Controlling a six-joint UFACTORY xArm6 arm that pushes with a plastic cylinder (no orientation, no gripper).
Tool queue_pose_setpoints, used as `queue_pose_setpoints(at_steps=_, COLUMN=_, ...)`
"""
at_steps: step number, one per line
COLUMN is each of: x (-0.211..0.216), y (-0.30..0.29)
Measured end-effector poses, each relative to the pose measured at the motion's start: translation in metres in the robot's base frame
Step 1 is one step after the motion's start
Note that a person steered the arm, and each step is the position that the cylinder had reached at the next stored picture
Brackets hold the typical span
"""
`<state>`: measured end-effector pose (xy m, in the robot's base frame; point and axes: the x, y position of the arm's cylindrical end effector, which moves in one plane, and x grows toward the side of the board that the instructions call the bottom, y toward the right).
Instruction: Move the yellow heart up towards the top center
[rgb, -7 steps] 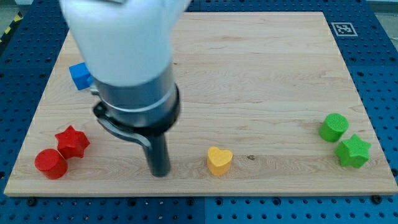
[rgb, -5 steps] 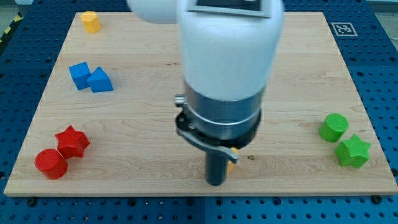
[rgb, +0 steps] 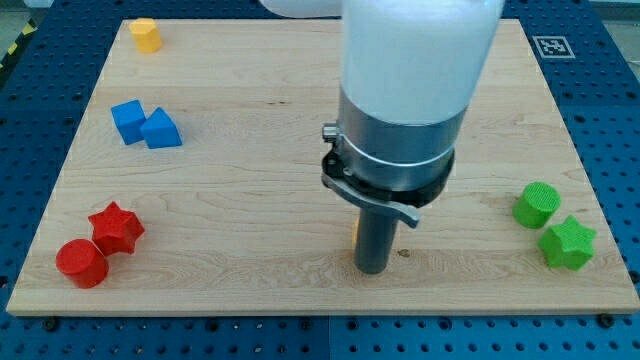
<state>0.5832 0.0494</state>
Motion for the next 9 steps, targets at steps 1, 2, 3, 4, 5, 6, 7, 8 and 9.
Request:
queue_pose_setpoints(at_steps=1, x=0.0, y=0.018)
queue_pose_setpoints(at_steps=2, x=-0.004, y=0.013)
queue_pose_setpoints(at_steps=3, x=-0.026, y=0.005)
queue_pose_setpoints(at_steps=4, x=-0.05, y=0.003)
queue_pose_setpoints(at_steps=5, x=-0.071, y=-0.003)
queue_pose_setpoints(at_steps=6, x=-0.085, y=-0.018)
queue_pose_setpoints(at_steps=7, x=-0.086, y=-0.04)
queue_pose_setpoints(at_steps=8, x=-0.09, y=-0.055)
queue_pose_setpoints(at_steps=9, x=-0.112, y=-0.064)
